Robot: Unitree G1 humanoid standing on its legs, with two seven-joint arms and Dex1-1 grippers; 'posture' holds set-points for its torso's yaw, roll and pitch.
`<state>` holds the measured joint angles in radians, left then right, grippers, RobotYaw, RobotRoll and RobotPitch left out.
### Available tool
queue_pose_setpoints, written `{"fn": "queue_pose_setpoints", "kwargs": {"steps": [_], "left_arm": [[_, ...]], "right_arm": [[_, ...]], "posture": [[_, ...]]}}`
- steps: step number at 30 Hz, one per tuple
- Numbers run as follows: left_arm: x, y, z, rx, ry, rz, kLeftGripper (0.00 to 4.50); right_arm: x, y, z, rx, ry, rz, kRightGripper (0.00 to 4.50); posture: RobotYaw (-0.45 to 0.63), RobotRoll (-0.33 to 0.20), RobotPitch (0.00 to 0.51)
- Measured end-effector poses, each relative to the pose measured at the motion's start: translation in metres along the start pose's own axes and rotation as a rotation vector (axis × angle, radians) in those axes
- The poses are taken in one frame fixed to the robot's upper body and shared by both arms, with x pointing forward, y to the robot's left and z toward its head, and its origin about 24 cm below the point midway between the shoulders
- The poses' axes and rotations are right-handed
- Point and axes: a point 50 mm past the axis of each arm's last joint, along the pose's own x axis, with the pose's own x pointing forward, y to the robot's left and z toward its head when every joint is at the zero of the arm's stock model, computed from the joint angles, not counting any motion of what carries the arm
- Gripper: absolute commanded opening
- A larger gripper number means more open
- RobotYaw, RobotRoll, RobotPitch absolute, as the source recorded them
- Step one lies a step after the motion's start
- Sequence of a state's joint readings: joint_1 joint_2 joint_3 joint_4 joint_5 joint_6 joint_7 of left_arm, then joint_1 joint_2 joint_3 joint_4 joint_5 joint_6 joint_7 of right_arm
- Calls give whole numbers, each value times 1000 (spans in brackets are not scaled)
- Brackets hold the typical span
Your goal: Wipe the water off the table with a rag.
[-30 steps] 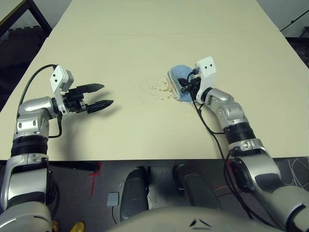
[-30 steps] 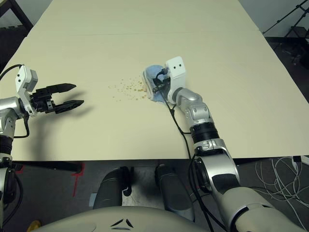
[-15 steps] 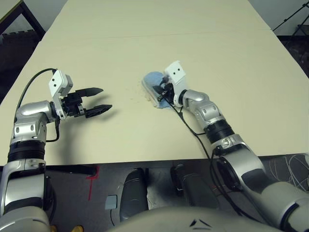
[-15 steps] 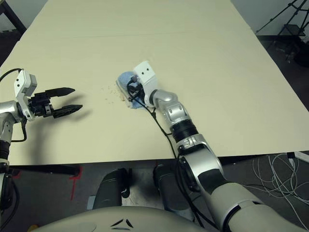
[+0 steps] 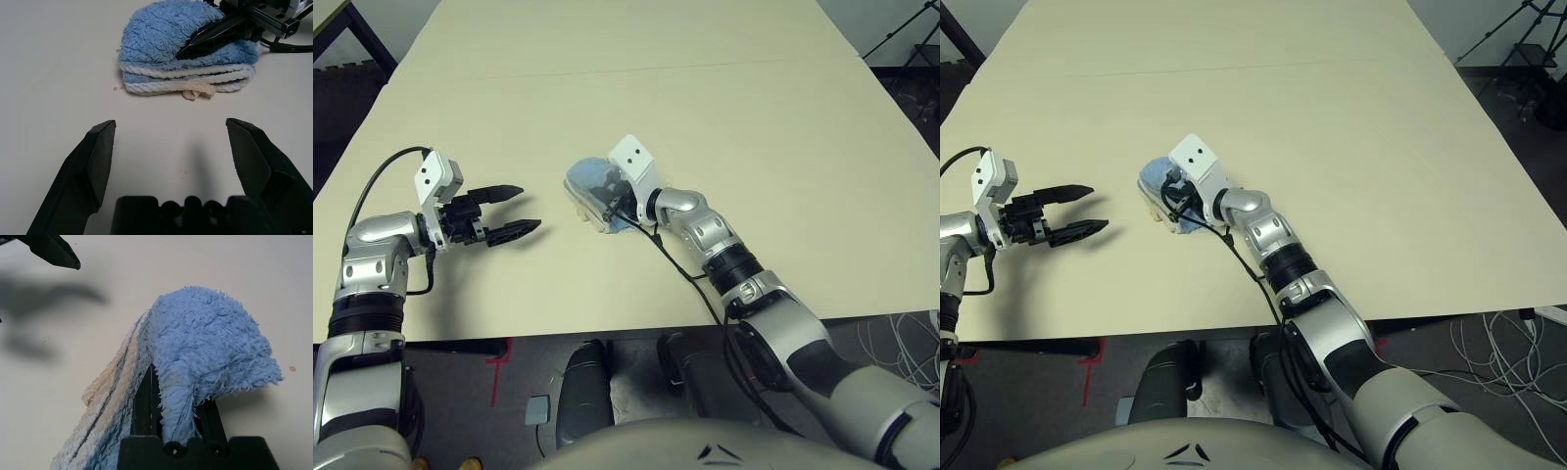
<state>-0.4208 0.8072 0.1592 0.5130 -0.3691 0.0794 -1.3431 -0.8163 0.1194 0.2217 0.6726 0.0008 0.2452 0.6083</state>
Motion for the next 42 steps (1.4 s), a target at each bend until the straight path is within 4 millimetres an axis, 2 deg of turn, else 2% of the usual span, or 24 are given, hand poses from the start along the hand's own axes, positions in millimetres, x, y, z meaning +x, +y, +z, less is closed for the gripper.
{"fn": "queue_pose_setpoints", "kwargs": {"steps": [4,11,19,33,39,42], "left_arm": [[0,0,0,0,-1,-1,4500],[0,1,0,-5,-1,1,4500],[8,2,4,16,-19,-15,4500],[15,6,1,0,-31,-21,4500],[20,9,7,16,-42,-28,4500],[22,9,4,11,-37,-34,4500]], "right_arm": [[-7,-10,-2,13,1,-28,11],[-30,-43,-8,28,25,-128,11],[-47,-69,-12,11,31,-270,11],[-103,-120,-19,-13,83,-497,11],[-122,-132,-22,-16,99,-556,11],[-131,-134,-23,65,34,-564,11]], "posture": [[-81,0,199],[-124,0,196],[-151,0,180],[-185,0,173],[-199,0,171],[-205,0,171]]}}
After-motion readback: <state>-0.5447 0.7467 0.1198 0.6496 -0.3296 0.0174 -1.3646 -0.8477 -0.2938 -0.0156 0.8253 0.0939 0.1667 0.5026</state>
